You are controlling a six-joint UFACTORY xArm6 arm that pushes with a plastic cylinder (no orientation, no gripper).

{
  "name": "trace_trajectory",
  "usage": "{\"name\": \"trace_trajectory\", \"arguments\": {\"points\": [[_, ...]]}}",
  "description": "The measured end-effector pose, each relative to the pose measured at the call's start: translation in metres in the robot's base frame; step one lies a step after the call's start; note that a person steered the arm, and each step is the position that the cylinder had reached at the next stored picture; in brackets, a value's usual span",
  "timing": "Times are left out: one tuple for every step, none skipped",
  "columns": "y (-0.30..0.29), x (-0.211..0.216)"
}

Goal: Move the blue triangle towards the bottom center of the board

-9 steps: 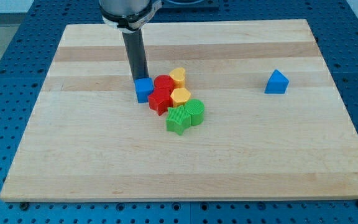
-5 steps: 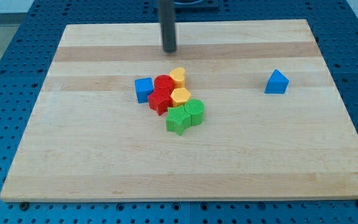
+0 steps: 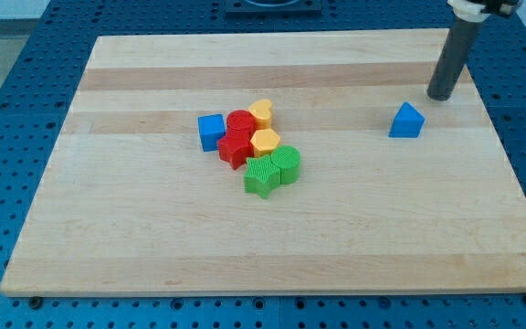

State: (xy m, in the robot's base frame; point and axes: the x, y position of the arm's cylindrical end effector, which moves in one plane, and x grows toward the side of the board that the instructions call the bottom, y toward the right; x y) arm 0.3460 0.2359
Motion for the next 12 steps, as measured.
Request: {"name": "trace_trajectory", "arguments": {"points": [[0.000, 0.025], [0.000, 0.044], [-0.004, 0.039], [-0.009, 0.019], [-0.015, 0.023], [-0.028, 0.048], [-0.053, 0.076], [-0.079, 0.102], [-0.102, 0.119], [-0.109, 0.128], [-0.086, 0.128], [-0.047, 0.121]]}}
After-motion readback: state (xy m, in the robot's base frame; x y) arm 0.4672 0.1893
